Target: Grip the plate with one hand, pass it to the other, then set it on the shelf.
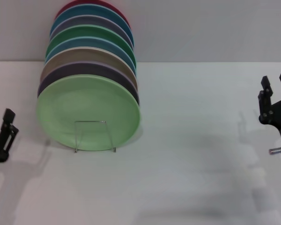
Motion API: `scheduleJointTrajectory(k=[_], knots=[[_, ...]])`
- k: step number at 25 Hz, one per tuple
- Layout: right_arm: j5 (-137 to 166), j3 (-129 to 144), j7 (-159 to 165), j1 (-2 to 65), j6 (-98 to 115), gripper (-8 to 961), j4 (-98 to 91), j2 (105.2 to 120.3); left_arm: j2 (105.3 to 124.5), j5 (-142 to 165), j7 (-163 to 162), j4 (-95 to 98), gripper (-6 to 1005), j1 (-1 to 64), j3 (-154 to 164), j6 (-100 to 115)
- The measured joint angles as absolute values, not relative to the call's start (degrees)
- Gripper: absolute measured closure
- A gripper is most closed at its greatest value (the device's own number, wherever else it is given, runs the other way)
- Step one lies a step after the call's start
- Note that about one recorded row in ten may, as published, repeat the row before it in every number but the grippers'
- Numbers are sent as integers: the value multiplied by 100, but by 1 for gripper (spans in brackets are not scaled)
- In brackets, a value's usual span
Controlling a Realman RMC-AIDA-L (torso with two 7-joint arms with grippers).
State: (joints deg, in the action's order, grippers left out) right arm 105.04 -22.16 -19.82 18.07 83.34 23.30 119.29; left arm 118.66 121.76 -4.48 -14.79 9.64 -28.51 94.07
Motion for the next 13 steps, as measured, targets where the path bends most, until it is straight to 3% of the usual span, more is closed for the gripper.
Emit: scheduleJointTrajectory(k=[4,7,13], knots=[[10512,-2228,-1174,1971,8288,607,1728,11924,11865,12173,-659,-1479,379,1116,-3142,9241],[10512,-2247,-785,2016,8317,606,1502,11922,11867,12172,-664,-1467,217,1172,-3224,9129],[10504,-2378,-518,2074,8422,606,1293,11930,11874,12162,-666,-1501,217,1214,-3494,8916]])
